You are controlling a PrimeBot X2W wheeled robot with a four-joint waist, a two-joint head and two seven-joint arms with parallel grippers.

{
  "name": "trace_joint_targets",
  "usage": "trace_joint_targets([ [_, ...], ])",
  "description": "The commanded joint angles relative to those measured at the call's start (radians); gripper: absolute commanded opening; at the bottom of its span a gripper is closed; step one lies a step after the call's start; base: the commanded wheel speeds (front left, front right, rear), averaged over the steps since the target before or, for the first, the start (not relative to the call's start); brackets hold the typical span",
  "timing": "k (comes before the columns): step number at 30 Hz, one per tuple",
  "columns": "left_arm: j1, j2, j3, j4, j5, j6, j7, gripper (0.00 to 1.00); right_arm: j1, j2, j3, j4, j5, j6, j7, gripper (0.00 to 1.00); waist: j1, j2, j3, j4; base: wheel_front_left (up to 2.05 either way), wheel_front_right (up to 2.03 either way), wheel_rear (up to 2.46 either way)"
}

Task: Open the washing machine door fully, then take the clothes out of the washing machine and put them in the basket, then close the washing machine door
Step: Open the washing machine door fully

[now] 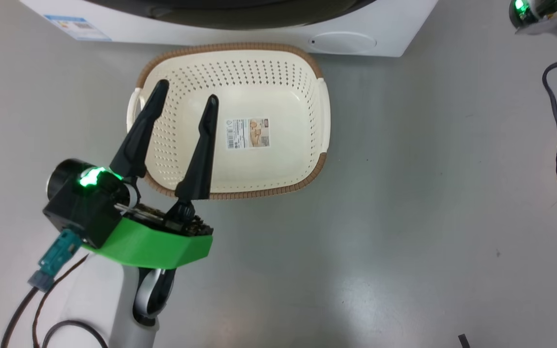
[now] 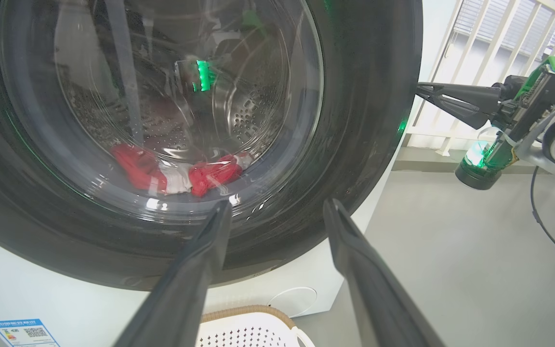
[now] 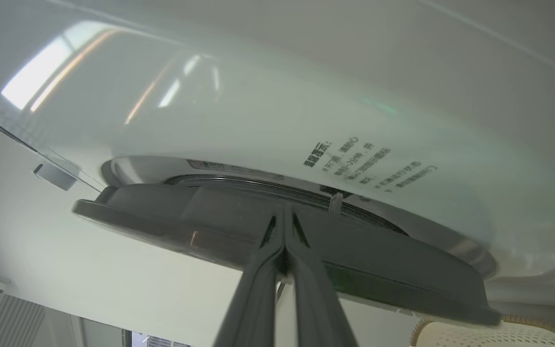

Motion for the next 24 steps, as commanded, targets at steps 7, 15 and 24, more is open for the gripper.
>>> trace_joint_targets([
  [7, -0.021, 0.023, 0.015, -0.023, 0.004, -0.006, -0.008, 1.0, -0.065, 0.021, 0.002, 0.011, 0.003, 0.008, 0.053, 0.0, 0.0, -0.0001, 0.044, 0.026, 0.0, 0.0, 0.0],
  [15, -0.028, 0.015, 0.013, -0.019, 0.002, -0.006, -0.008, 1.0, -0.103, 0.042, -0.009, 0.027, 0.01, 0.008, 0.09, 0.0, 0.0, -0.0001, 0.055, 0.041, 0.0, 0.0, 0.0],
  [24, -0.035, 0.011, 0.01, -0.018, 0.001, -0.006, -0.008, 1.0, -0.145, 0.054, -0.012, 0.064, 0.011, 0.008, 0.138, 0.0, 0.0, -0.0001, 0.068, 0.054, 0.0, 0.0, 0.0],
])
